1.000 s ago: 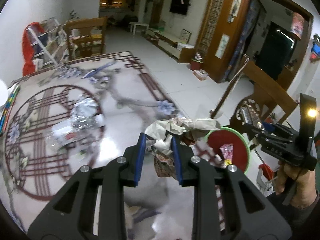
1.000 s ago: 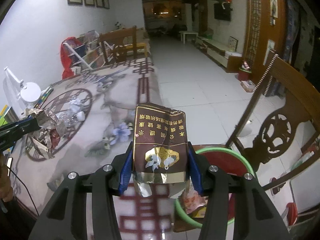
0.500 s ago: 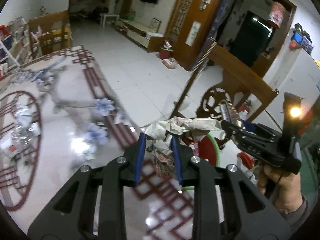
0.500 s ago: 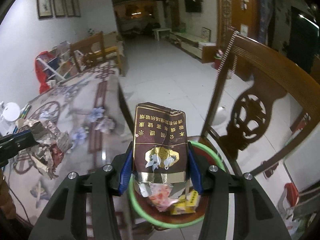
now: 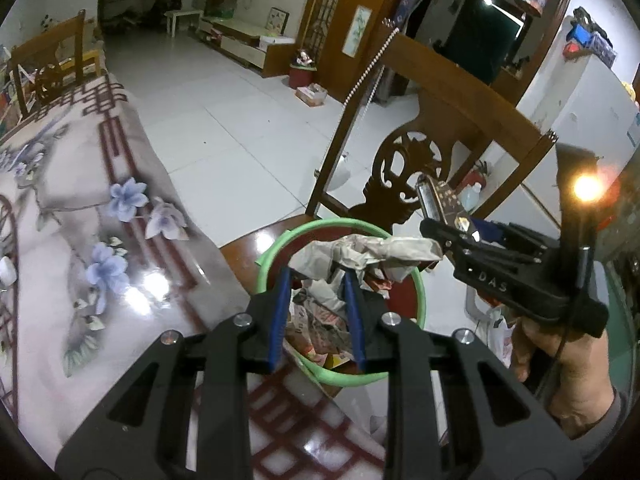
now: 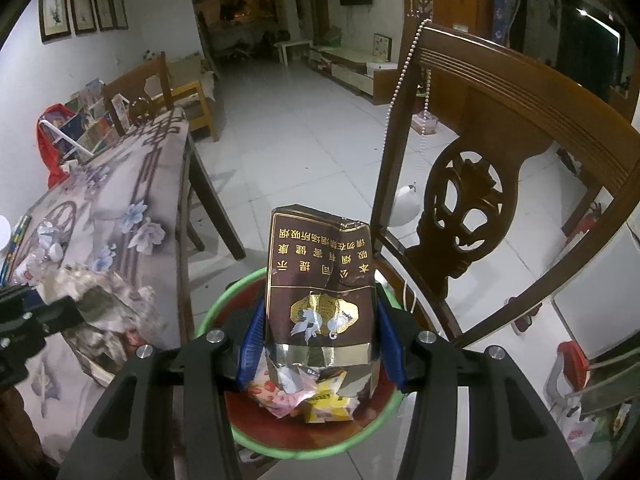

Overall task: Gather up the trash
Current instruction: 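Carry the crumpled paper and gold box to the bucket and release them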

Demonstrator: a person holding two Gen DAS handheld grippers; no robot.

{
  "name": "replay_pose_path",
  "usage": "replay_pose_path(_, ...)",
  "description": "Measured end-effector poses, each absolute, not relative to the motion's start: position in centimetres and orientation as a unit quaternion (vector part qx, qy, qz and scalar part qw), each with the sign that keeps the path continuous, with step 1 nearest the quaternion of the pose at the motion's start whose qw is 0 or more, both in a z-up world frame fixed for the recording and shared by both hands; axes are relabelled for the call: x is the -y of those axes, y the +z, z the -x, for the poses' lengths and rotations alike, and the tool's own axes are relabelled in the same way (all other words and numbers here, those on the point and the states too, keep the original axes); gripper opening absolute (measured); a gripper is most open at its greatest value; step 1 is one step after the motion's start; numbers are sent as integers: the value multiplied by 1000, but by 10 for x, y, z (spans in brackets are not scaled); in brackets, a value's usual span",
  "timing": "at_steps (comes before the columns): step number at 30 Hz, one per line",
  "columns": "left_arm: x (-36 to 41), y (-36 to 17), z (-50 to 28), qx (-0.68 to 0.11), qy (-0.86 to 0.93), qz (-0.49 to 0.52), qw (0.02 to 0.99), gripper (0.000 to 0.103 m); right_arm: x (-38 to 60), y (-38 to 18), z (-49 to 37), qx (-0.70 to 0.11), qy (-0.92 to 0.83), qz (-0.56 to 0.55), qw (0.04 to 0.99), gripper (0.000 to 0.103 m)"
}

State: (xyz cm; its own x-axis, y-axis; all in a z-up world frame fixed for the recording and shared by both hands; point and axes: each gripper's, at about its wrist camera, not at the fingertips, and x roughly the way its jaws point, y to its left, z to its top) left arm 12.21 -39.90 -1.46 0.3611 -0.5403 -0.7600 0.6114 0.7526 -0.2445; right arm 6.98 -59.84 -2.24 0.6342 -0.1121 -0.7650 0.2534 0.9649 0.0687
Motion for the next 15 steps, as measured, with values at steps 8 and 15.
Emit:
replay_pose_path(8, 421, -31, -129, -459, -357, -46, 812, 25, 602, -31, -75, -425, -103, -84, 896, 47)
replay_pose_path(15, 432, -42, -134, -470, -359, -46, 805, 26, 606, -33, -75, -425, -106, -91, 894, 47)
